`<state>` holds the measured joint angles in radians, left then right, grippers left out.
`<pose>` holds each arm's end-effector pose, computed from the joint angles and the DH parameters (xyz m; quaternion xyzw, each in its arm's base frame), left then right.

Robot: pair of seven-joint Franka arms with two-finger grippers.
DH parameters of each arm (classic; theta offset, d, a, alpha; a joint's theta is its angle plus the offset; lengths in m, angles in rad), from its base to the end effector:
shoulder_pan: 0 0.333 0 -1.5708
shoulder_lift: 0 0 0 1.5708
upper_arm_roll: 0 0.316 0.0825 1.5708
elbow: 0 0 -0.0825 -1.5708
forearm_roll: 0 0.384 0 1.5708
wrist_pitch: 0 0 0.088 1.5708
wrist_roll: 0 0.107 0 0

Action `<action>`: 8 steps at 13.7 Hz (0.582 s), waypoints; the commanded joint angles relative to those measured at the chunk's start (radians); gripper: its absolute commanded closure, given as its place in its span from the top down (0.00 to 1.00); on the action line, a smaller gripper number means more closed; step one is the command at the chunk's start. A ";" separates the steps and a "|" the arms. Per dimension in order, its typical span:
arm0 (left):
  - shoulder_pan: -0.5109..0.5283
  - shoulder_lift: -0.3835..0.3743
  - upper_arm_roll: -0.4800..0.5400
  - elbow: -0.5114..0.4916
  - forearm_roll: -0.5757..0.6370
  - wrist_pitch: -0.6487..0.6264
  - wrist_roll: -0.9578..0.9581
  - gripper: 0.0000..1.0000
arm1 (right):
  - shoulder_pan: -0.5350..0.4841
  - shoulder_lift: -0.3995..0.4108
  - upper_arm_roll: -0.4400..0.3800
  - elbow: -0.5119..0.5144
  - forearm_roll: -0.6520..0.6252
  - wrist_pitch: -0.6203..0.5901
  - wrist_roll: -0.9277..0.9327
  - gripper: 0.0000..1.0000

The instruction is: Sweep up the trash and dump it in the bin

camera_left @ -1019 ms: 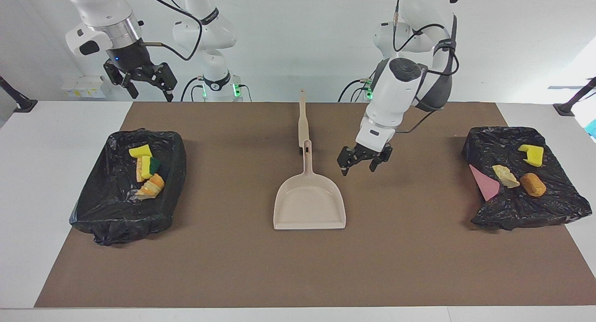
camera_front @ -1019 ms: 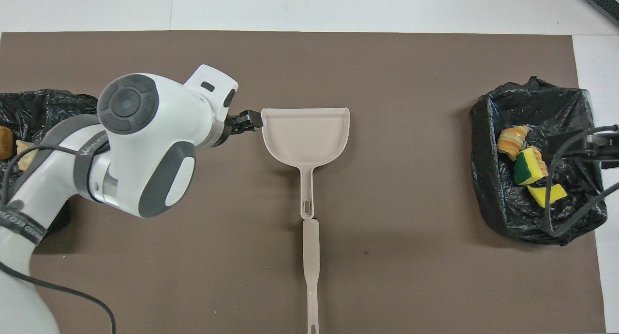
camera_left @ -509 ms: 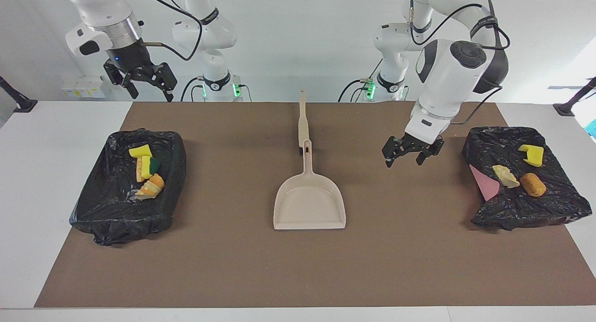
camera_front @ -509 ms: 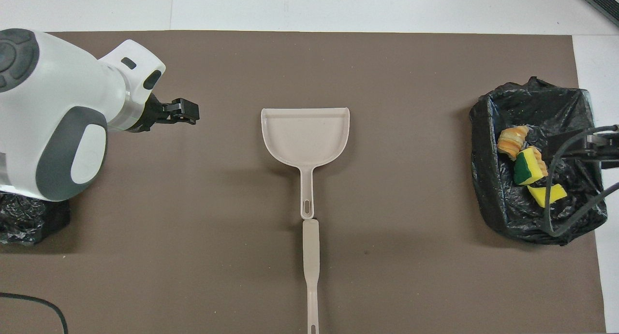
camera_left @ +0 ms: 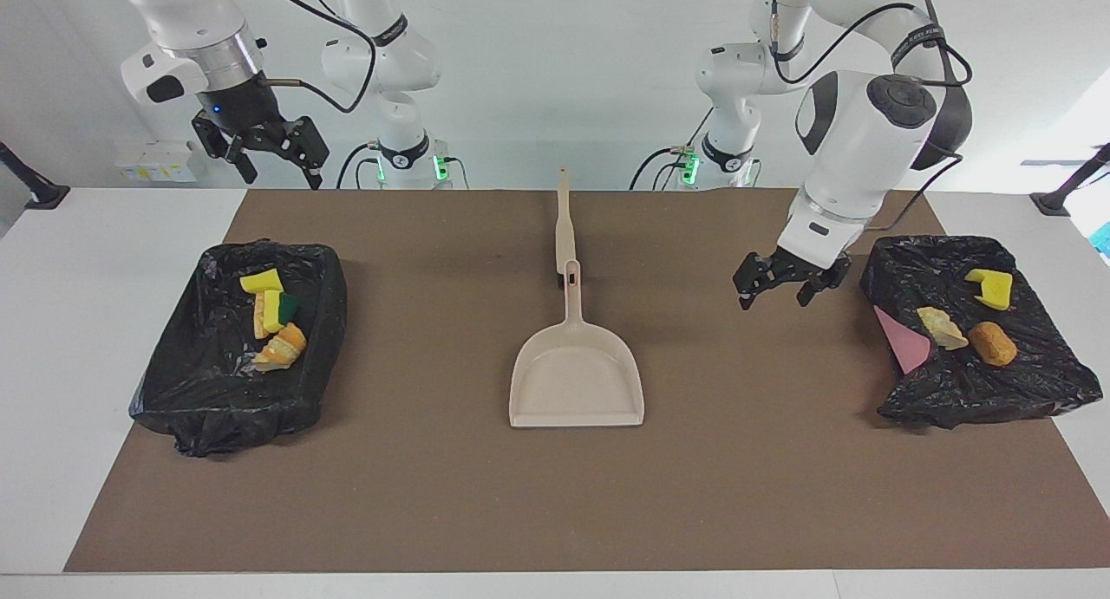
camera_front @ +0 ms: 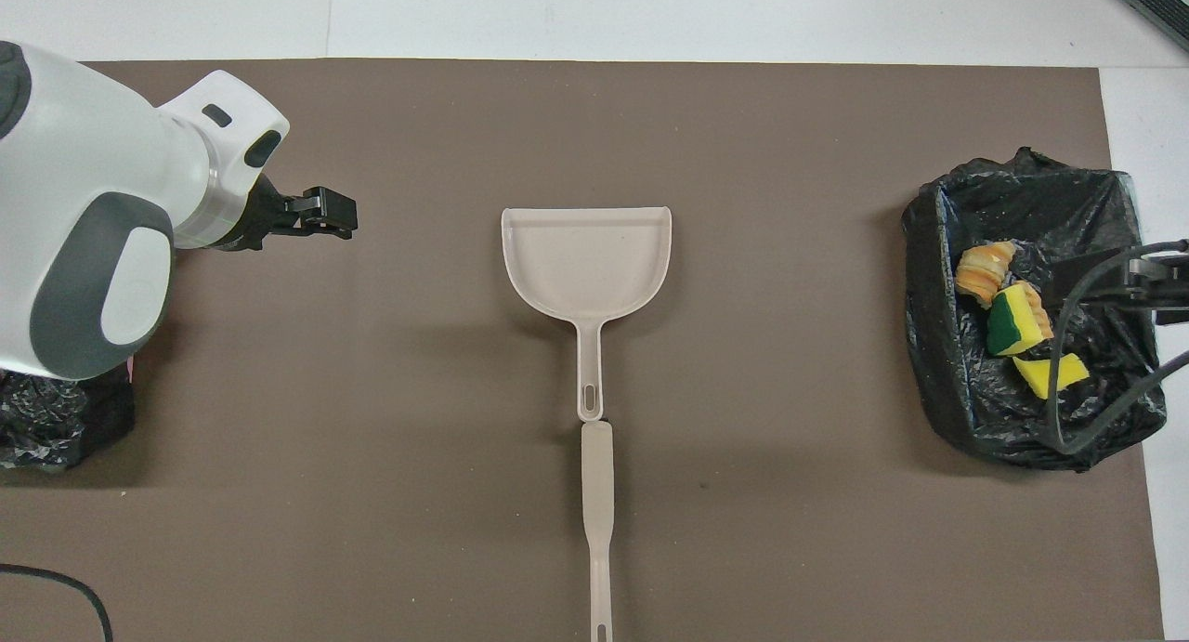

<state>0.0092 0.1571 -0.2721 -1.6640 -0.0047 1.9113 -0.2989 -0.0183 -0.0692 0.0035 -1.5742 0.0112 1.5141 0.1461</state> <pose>0.6008 -0.1518 0.5218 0.9984 0.0213 0.0396 0.0356 0.5271 -0.0065 0.6553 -0.9968 0.0800 -0.0042 0.0058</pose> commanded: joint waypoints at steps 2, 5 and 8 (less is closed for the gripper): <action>0.041 -0.020 0.008 0.039 0.017 -0.061 0.058 1.00 | -0.011 -0.017 0.003 -0.021 0.015 0.006 -0.020 1.00; -0.003 -0.063 0.097 0.041 0.015 -0.098 0.142 1.00 | -0.011 -0.017 0.003 -0.021 0.015 0.006 -0.020 1.00; -0.057 -0.122 0.185 0.041 0.012 -0.117 0.196 1.00 | -0.012 -0.017 0.003 -0.021 0.015 0.006 -0.020 1.00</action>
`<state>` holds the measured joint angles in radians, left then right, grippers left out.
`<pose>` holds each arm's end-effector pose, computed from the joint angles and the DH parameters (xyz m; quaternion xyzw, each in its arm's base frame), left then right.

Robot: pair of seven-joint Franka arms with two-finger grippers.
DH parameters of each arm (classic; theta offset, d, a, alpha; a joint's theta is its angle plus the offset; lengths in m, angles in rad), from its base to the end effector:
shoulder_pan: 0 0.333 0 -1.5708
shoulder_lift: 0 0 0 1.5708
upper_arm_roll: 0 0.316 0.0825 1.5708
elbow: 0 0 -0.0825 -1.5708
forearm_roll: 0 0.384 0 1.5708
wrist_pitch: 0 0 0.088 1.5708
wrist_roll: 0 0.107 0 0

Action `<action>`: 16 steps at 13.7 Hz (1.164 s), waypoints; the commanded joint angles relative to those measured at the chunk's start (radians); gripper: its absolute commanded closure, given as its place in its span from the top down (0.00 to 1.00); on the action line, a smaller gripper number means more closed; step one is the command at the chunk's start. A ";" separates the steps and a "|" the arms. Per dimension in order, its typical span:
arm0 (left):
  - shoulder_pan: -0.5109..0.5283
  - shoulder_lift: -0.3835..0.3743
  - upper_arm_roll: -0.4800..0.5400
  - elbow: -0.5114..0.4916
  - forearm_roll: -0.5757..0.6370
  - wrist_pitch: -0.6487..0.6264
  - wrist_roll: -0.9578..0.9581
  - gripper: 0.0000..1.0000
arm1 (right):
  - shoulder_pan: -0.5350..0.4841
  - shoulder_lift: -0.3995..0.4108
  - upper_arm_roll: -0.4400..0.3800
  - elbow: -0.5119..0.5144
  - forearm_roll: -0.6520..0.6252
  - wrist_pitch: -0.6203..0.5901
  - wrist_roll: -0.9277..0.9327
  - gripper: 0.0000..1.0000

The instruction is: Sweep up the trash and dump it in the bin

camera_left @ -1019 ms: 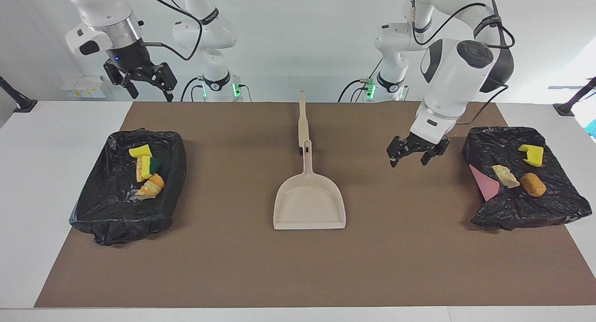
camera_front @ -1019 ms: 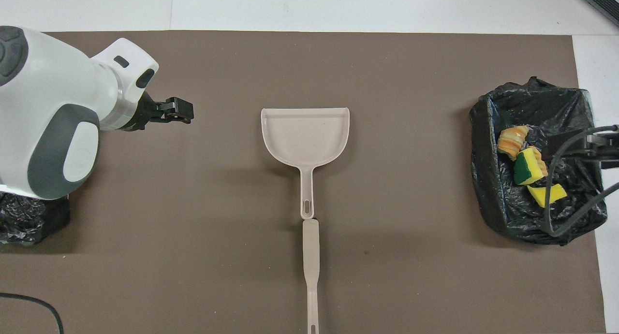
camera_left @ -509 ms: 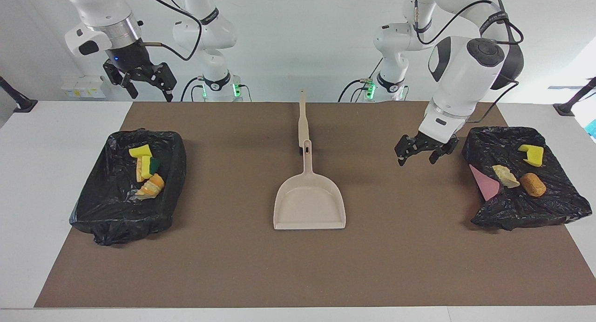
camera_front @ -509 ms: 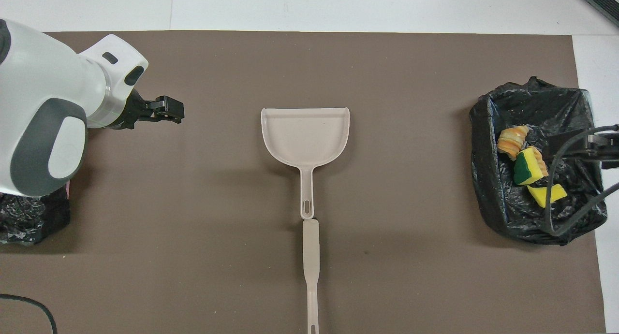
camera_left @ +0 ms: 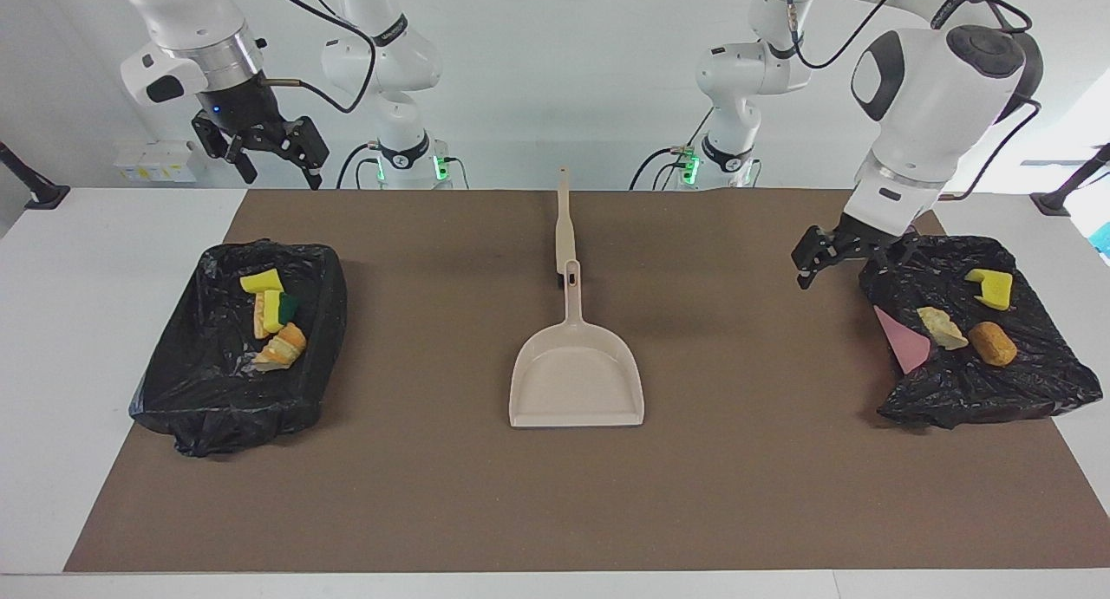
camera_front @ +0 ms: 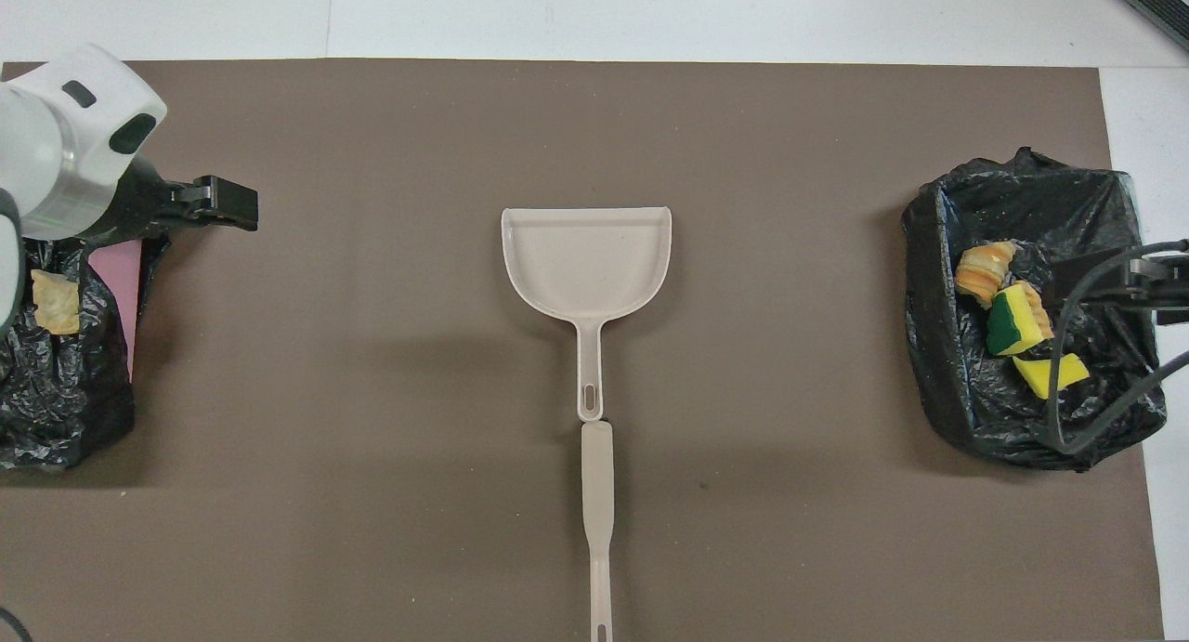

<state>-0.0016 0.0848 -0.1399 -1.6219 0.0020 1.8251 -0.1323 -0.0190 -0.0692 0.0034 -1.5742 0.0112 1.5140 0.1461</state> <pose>0.5949 -0.0814 0.5752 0.9982 -0.0042 0.0584 0.0130 0.5271 -0.0069 0.6553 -0.9967 0.0804 -0.0041 0.0058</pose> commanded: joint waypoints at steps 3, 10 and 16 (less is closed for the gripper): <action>-0.096 -0.082 0.115 -0.001 0.009 -0.108 0.117 1.00 | -0.012 -0.017 0.003 -0.021 0.015 0.006 -0.019 1.00; -0.092 -0.134 0.129 -0.016 0.004 -0.178 0.118 1.00 | -0.012 -0.017 0.003 -0.020 0.013 0.011 -0.023 1.00; -0.101 -0.142 0.129 -0.015 0.004 -0.231 0.119 1.00 | -0.016 -0.015 0.000 -0.020 0.015 0.018 -0.020 1.00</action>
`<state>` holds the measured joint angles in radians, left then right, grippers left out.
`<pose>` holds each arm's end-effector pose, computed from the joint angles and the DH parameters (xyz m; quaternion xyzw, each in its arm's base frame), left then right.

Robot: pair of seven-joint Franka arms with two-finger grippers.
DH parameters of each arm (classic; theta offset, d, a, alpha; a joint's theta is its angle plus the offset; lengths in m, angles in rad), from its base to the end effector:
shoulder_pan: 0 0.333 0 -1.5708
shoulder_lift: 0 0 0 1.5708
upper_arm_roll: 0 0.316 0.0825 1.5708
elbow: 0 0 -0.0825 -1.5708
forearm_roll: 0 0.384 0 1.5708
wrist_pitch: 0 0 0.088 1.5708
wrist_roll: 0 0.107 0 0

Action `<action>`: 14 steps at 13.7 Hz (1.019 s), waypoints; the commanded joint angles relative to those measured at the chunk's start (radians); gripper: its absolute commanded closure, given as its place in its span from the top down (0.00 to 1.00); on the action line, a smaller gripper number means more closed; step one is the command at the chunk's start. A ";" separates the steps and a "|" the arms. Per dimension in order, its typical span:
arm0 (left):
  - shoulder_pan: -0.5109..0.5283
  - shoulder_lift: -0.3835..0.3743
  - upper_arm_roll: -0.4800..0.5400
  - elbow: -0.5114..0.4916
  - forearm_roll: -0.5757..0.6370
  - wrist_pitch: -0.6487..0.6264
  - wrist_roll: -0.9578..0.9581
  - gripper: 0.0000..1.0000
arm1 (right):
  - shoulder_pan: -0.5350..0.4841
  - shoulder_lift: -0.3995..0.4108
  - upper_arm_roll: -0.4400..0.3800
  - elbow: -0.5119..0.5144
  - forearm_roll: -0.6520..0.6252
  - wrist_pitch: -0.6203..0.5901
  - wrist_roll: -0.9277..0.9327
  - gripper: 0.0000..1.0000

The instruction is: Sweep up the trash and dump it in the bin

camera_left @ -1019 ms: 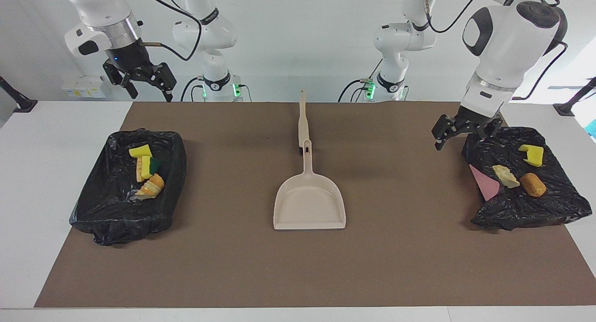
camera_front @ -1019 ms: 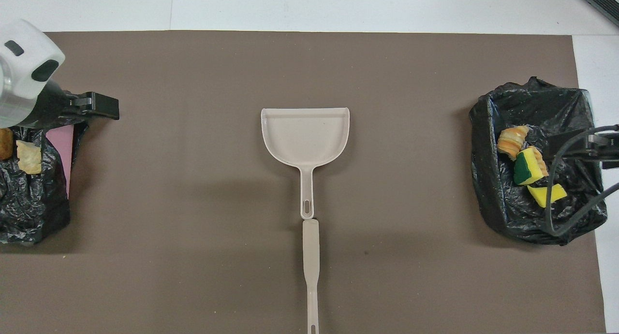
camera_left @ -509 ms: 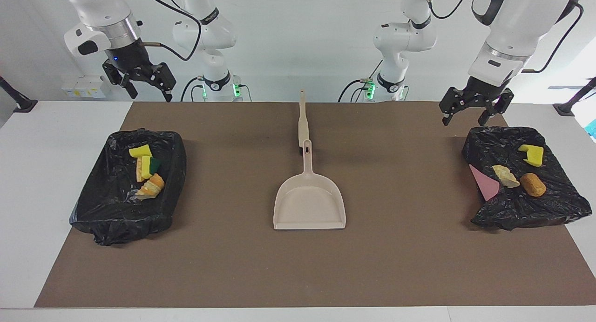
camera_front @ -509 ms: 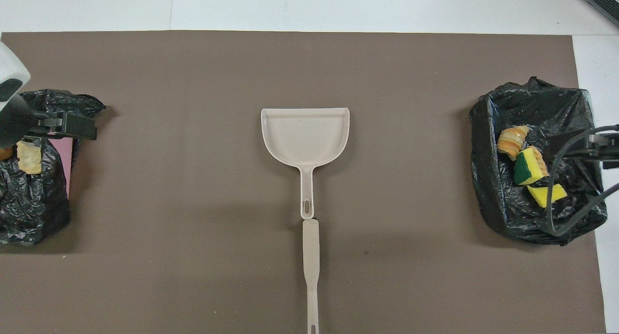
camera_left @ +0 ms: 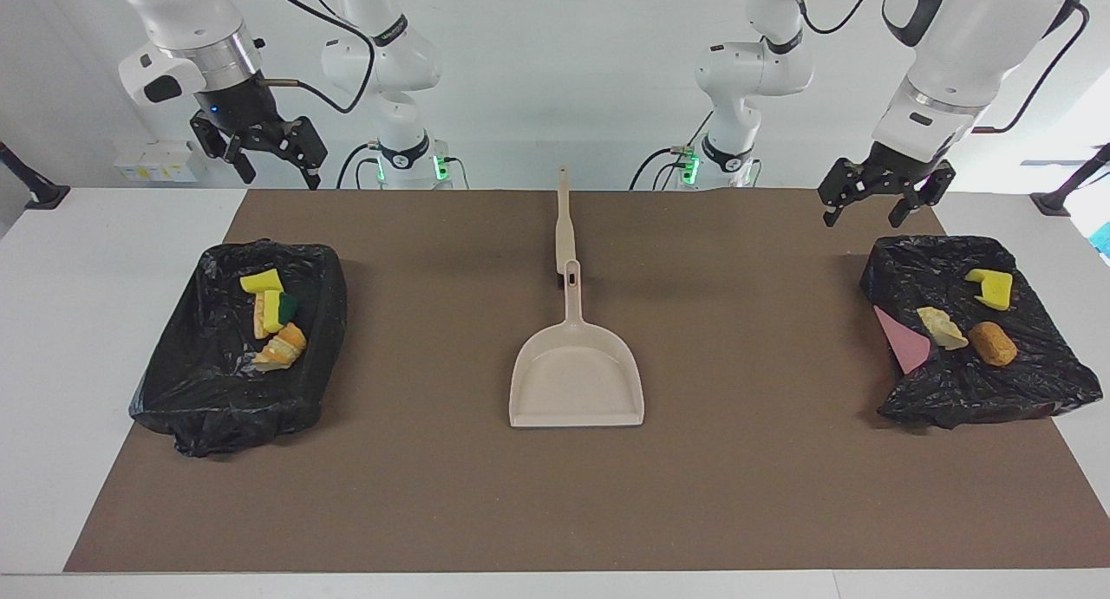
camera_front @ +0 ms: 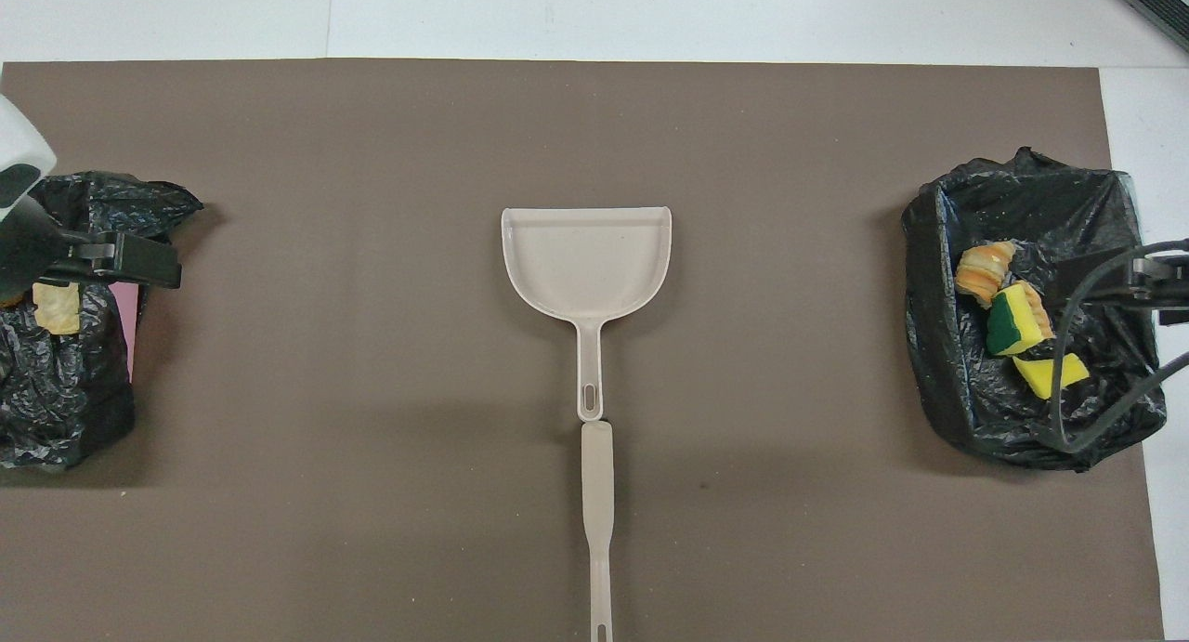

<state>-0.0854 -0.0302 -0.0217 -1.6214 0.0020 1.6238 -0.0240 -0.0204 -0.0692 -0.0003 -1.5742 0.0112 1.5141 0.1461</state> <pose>0.5468 -0.0588 0.6219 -0.9990 0.0416 -0.0163 0.0003 0.5271 -0.0097 0.6553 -0.9965 0.0830 -0.0042 0.0059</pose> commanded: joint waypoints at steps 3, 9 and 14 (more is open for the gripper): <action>-0.020 -0.010 -0.001 0.032 -0.003 -0.073 0.010 1.00 | -0.015 -0.017 0.003 -0.020 0.015 0.012 -0.025 1.00; -0.011 -0.017 -0.001 0.021 -0.004 -0.082 0.015 1.00 | -0.015 -0.017 0.003 -0.020 0.015 0.017 -0.019 1.00; -0.010 -0.022 0.000 0.017 -0.004 -0.084 0.015 1.00 | -0.013 -0.017 0.003 -0.021 0.015 0.014 -0.020 1.00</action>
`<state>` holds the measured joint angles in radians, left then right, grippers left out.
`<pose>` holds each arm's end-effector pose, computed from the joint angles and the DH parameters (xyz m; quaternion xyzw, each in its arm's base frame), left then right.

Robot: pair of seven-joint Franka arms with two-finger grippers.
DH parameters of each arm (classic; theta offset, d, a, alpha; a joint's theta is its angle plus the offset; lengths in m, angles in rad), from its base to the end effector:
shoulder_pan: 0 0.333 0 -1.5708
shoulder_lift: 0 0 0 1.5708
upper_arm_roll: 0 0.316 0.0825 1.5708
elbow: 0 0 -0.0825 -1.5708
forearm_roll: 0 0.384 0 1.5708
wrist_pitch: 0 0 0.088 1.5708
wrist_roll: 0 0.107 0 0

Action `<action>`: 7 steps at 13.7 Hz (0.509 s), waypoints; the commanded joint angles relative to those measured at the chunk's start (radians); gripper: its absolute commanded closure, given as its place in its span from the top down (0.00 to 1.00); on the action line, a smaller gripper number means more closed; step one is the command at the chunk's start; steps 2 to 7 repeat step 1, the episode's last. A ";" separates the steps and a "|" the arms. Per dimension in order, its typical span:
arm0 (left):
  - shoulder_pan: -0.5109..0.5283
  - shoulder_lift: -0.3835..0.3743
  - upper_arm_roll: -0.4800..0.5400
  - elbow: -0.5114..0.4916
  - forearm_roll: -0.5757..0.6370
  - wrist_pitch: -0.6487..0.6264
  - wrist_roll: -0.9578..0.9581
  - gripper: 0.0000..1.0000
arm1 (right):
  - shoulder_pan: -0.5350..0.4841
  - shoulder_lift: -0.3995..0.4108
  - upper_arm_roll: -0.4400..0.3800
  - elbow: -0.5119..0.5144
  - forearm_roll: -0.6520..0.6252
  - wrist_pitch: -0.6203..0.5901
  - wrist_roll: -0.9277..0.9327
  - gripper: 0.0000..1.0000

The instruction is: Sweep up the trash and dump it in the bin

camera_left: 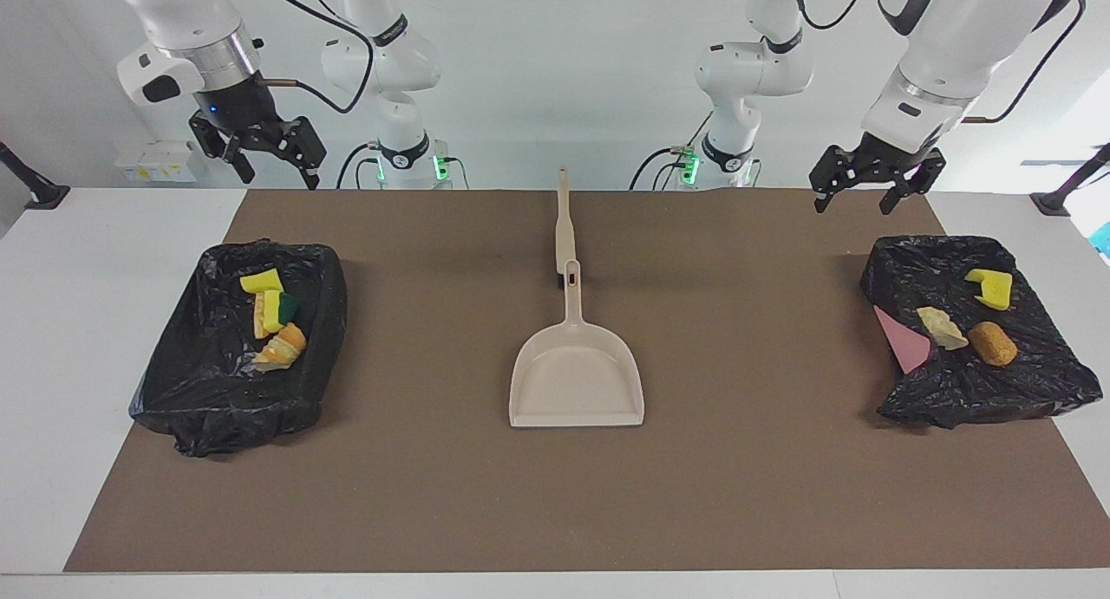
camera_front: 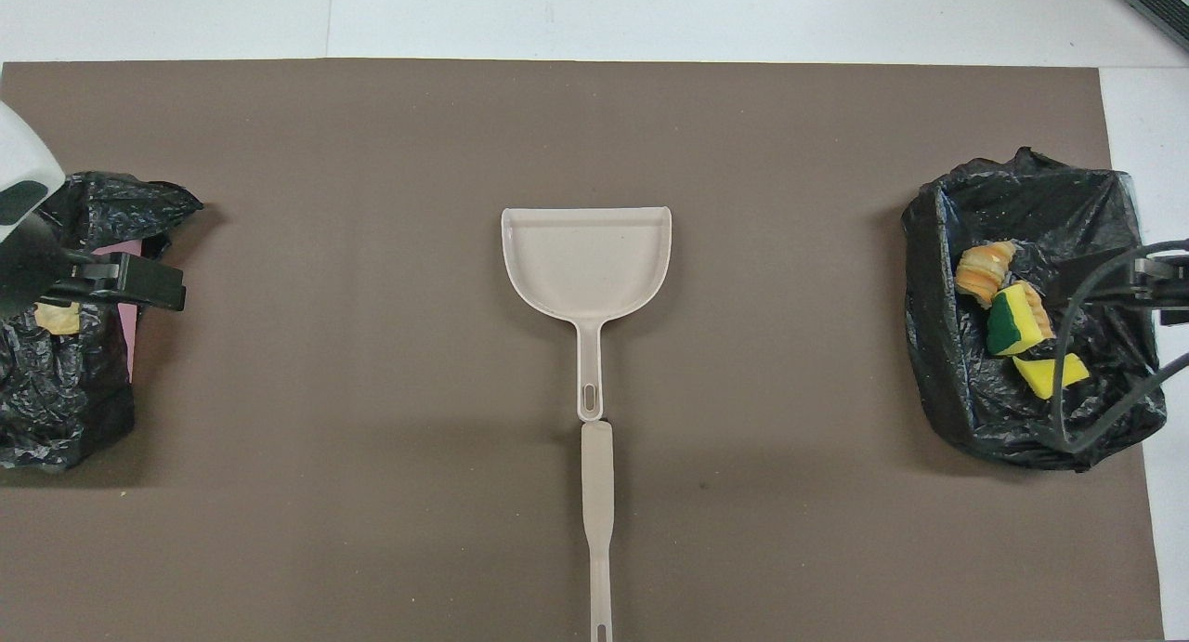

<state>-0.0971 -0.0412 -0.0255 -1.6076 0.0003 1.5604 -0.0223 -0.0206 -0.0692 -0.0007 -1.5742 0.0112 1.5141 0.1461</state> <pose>0.5363 -0.0664 0.6288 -0.9987 0.0501 0.0029 0.0009 0.5271 -0.0100 0.6553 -0.9965 0.0833 -0.0042 0.0059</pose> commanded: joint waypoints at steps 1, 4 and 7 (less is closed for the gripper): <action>0.002 -0.011 0.004 0.002 -0.002 -0.020 0.010 1.00 | -0.013 -0.017 0.004 -0.021 0.015 0.014 -0.020 1.00; 0.002 -0.011 0.004 0.002 -0.002 -0.020 0.010 1.00 | -0.013 -0.017 0.004 -0.021 0.015 0.014 -0.020 1.00; 0.002 -0.011 0.004 0.002 -0.002 -0.020 0.010 1.00 | -0.013 -0.017 0.004 -0.021 0.015 0.014 -0.020 1.00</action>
